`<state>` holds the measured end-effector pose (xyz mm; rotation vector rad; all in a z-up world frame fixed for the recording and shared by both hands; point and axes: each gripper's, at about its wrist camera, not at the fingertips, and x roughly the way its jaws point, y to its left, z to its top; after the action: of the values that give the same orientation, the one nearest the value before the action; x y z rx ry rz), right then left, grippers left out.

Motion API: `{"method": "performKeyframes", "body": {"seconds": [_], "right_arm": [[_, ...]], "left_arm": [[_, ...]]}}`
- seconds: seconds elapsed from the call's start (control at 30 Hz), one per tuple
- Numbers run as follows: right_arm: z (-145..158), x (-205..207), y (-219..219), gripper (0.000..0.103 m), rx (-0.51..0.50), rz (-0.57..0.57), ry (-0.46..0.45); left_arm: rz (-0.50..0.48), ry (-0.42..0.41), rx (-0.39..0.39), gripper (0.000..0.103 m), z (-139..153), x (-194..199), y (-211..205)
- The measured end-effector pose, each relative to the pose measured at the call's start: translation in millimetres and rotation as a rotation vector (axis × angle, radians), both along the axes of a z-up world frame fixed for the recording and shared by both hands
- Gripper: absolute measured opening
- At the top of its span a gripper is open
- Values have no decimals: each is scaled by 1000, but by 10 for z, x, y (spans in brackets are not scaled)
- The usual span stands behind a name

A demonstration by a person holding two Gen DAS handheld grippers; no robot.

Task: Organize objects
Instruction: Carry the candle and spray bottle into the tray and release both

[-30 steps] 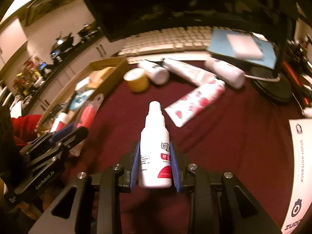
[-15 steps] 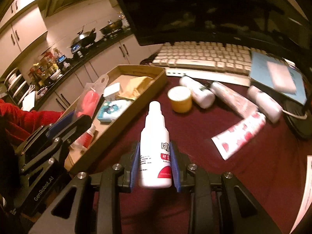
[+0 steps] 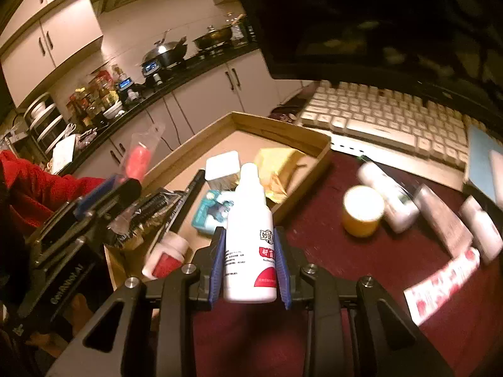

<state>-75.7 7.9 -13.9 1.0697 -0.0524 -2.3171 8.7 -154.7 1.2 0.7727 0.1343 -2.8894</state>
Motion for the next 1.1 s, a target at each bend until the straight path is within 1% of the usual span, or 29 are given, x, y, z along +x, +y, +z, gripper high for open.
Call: {"method": "performKeyframes", "body": {"seconds": [0.07,0.13,0.27,0.4,0.47,0.57,0.6,0.67,0.73,0.8,0.97,1.1], "right_arm": [[-12,-68,-74,29,-2,10,-3],[-27,-112,-109,29,-4,14,-9],[-72,-204,-189,29,-6,21,-26],[-113,-317,-257,29,-10,12,-46],[-130,-366,-272,29,-9,2,-52],[-166,-439,-308,29,-12,-6,-67],[-184,-464,-324,29,-14,-8,-76],[-207,-486,-350,29,-9,-11,-84],[-231,-493,-388,29,-8,-6,-88],[-255,-487,-435,29,23,-10,-72],[-302,-523,-447,29,41,-28,-66],[-321,-547,-444,29,41,-39,-72]], "left_arm": [[14,-17,10,27,-30,-39,-63],[20,-25,37,27,-36,-82,-113],[33,-43,44,27,-15,-184,-162],[45,-87,78,27,26,-355,-280],[46,-120,112,27,24,-460,-355],[44,-197,205,27,-16,-642,-513],[45,-212,217,27,-27,-671,-539],[54,-256,212,27,-62,-767,-589],[74,-273,201,27,-82,-815,-618],[73,-291,219,27,-114,-871,-659],[91,-393,256,27,-308,-1045,-767],[96,-401,251,27,-317,-1048,-767]]}}
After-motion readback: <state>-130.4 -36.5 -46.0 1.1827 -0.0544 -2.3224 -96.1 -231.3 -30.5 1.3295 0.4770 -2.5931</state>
